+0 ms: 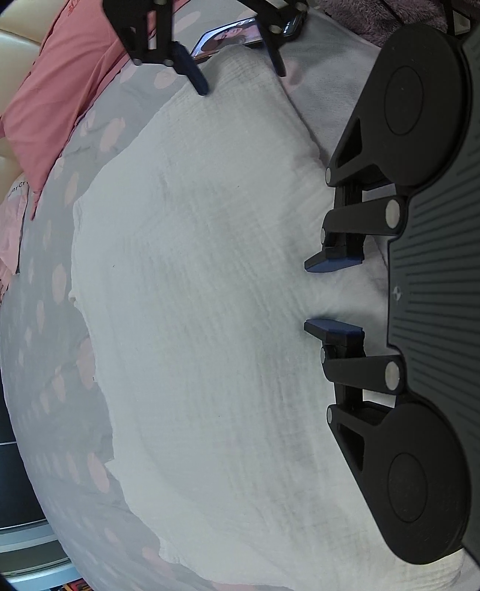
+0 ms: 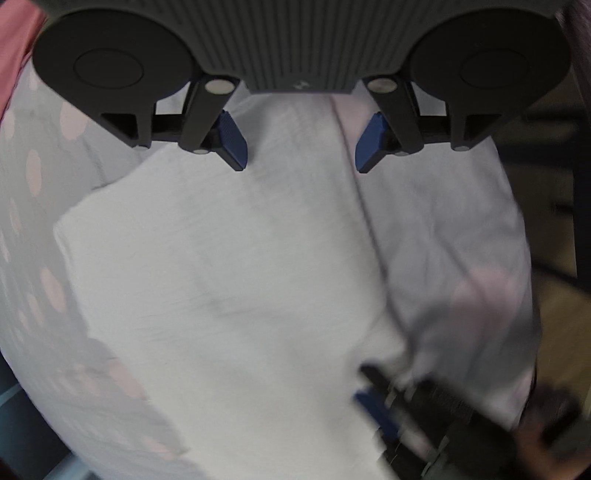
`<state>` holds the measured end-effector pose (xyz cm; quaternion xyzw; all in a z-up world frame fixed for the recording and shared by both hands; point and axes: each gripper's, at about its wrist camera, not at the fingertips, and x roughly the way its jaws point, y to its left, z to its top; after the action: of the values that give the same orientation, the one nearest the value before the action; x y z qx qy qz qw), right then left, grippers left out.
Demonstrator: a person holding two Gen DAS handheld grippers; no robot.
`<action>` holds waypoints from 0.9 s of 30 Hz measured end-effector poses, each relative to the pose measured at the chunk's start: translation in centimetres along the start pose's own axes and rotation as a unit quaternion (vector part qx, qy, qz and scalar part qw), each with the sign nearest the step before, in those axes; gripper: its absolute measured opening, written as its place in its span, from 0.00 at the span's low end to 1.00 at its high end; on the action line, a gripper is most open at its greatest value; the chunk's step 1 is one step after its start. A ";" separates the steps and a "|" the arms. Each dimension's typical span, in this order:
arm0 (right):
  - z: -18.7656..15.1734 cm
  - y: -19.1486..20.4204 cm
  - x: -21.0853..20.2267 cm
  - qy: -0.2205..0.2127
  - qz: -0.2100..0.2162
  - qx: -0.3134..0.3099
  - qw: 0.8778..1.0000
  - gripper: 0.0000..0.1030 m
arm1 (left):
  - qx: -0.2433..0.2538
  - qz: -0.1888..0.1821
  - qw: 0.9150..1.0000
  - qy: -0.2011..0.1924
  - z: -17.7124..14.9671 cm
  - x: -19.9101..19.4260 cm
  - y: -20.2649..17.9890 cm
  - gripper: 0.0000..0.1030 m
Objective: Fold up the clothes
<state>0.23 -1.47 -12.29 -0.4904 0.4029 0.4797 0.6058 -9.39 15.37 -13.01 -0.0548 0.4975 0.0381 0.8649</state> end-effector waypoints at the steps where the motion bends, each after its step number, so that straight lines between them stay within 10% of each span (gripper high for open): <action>1: -0.1 -0.6 0.0 -0.001 -0.003 0.022 1.000 0.66 | -0.001 0.000 1.000 0.000 0.0 0.0 0.0 0.25; 9: -2.5 -9.9 -0.6 -0.047 0.032 0.348 0.936 0.67 | -0.007 -0.002 1.000 0.012 0.4 0.0 0.0 0.25; 22: -4.5 -14.9 3.6 -0.070 0.081 0.565 0.818 0.66 | -0.005 -0.007 0.999 0.044 1.2 0.9 0.1 0.25; 25: -4.1 -14.8 4.0 -0.075 0.084 0.568 0.816 0.54 | -0.009 -0.011 0.999 0.044 1.2 0.9 0.3 0.25; 27: -3.8 -14.7 4.3 -0.087 0.103 0.568 0.812 0.24 | -0.011 -0.013 0.999 0.044 1.2 0.9 0.3 0.25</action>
<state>15.40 -5.24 -14.11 0.0290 0.5977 0.2658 0.7558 -7.90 15.84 -13.20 -0.0720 0.5336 0.0301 0.8421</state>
